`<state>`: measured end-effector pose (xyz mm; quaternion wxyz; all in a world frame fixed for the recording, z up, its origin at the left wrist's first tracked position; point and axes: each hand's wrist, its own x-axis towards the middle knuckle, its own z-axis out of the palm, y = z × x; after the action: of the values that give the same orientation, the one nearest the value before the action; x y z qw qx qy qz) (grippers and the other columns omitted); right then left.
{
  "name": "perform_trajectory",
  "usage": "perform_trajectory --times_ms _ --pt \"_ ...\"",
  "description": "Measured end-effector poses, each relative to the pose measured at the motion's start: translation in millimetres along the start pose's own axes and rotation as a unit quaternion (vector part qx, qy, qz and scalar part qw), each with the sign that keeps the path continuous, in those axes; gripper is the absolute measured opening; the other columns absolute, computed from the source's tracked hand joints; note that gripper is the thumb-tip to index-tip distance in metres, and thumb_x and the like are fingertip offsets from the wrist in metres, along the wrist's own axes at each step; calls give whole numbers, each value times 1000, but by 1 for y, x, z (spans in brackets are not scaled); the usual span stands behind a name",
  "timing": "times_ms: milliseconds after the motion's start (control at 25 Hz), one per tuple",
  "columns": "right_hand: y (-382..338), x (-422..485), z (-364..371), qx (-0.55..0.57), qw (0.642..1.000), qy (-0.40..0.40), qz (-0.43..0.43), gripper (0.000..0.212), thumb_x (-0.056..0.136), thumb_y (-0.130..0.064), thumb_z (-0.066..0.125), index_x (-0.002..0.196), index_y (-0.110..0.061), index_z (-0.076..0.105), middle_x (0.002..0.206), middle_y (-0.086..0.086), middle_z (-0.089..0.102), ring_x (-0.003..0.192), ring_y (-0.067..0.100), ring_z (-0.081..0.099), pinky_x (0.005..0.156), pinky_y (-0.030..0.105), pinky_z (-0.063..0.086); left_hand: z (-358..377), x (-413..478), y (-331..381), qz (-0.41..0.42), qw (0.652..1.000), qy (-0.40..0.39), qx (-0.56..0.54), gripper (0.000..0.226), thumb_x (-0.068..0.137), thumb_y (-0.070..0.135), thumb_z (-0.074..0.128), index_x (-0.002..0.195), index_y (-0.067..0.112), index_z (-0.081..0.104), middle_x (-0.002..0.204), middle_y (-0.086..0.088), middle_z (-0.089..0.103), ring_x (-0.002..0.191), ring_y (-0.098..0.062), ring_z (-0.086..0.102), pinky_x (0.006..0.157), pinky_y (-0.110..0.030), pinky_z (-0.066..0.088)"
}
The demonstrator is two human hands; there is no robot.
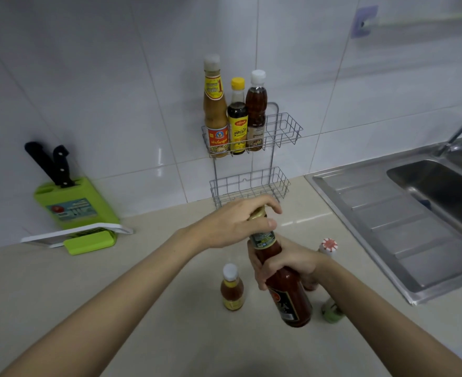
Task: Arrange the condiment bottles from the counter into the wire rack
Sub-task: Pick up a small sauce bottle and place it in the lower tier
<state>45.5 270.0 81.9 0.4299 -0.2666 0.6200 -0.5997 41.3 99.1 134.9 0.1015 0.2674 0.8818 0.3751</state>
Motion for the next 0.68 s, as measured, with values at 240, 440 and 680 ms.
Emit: perform_trajectory --times_ms 240,440,680 --pt "-27 37 -29 -113 986 119 -12 24 78 -10 66 102 -12 63 96 23 68 91 27 67 92 40 50 -31 3 -22 -39 982 130 -132 30 88 22 70 115 17 58 82 -1 64 54 -19 60 50 -35 52" --pt "-13 59 -67 -252 929 271 -3 40 88 -26 64 127 -19 54 127 -3 60 116 14 57 104 42 45 -38 9 -68 -167 922 339 -86 26 88 30 69 100 10 58 76 -7 65 46 -15 61 44 -31 54" --pt "-2 103 -74 -338 924 172 50 60 90 6 47 146 -10 31 139 4 47 129 14 42 98 19 33 -50 20 -116 -270 814 466 -216 32 88 32 69 102 5 57 79 -15 68 47 -15 66 57 -40 62"
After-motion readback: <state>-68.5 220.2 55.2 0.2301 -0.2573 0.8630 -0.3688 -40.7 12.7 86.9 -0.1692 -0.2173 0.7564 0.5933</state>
